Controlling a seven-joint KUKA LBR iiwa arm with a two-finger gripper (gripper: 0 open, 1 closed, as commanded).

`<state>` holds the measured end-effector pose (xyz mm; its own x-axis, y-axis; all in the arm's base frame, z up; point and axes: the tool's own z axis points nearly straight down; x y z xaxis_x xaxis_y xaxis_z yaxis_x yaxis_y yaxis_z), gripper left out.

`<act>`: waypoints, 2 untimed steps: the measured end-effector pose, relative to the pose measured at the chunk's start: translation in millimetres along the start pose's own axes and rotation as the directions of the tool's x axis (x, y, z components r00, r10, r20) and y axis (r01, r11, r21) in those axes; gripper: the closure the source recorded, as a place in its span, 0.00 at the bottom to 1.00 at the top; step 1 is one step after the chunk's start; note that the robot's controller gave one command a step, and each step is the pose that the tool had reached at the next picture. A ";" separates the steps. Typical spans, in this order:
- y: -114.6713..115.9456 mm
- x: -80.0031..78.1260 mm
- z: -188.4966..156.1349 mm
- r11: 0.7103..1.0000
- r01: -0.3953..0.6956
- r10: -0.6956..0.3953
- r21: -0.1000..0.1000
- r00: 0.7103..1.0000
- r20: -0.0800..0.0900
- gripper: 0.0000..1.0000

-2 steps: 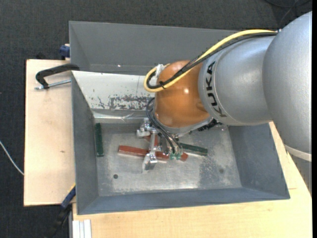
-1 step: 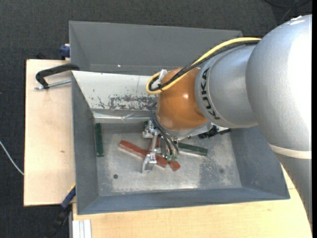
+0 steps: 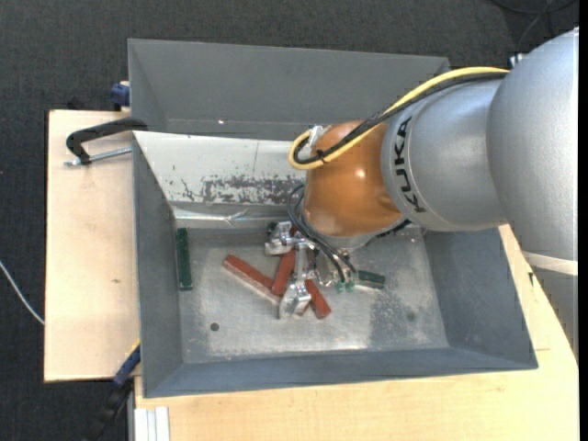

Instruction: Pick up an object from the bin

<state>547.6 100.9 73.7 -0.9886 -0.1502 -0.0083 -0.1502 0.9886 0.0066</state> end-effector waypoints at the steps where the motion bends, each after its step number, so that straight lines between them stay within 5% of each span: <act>1: 17.9 3.2 -1.1 0.972 -0.233 0.233 0.006 0.972 -0.003 0.00; 2: -21.0 19.8 -3.8 1.000 0.004 -0.004 -0.003 1.000 0.002 1.00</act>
Offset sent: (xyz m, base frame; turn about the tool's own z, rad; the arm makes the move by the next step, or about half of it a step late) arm -0.0200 -0.0308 -0.0037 -0.0023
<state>531.2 77.2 77.1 -0.9879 -0.1545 -0.0100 -0.1546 0.9879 0.0097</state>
